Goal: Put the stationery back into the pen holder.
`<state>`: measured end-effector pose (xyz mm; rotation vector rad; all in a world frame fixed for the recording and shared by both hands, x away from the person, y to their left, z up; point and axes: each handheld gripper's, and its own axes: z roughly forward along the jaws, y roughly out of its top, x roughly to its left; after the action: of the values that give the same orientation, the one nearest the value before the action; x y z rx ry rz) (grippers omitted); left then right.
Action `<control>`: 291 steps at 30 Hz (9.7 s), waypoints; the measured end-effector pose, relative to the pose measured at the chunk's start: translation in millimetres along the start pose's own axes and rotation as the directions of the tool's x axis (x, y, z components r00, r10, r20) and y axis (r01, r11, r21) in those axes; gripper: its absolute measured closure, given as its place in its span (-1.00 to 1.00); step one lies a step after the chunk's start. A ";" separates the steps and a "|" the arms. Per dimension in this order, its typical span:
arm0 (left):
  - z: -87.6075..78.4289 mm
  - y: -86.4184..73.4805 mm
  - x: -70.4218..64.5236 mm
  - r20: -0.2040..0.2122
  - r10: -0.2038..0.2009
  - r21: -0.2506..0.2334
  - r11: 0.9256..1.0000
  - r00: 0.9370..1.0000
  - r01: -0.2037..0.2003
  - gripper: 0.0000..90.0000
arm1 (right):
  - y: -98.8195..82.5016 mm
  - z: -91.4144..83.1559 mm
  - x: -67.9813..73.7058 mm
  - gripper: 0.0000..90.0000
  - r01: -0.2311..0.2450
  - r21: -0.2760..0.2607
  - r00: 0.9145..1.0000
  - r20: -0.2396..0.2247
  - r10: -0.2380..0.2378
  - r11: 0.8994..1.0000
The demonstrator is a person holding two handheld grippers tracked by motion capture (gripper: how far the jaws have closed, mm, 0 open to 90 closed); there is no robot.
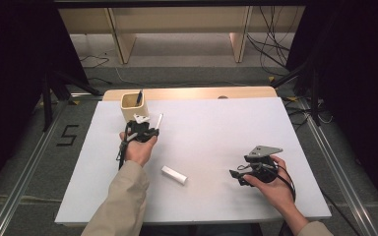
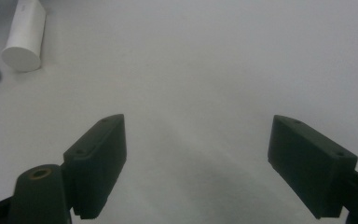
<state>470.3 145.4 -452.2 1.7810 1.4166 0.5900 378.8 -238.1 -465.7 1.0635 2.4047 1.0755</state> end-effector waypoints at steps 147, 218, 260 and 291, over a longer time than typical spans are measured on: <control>11.7 90.2 86.2 -0.130 0.165 -0.397 0.895 0.978 -0.203 0.74 | -1.1 1.0 -2.0 -0.55 -0.004 0.001 1.000 -0.009 0.004 1.000; -20.5 51.4 76.0 -0.101 0.209 -0.251 0.941 0.973 -0.229 -0.34 | -0.3 1.9 1.4 -0.56 0.013 -0.008 1.000 -0.010 -0.013 1.000; -61.6 -53.3 32.6 0.208 0.405 -0.112 0.914 0.890 -0.389 -0.43 | 1.4 6.8 11.7 -0.56 0.063 -0.019 0.998 -0.017 -0.063 0.998; -62.3 -62.8 13.0 0.340 0.544 -0.100 0.832 0.767 -0.546 -0.40 | 1.6 7.6 12.9 -0.56 0.062 -0.023 0.998 -0.024 -0.062 0.998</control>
<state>389.4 180.7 -466.4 2.1849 0.6377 0.5125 374.9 -224.0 -469.3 0.9672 2.4228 1.0980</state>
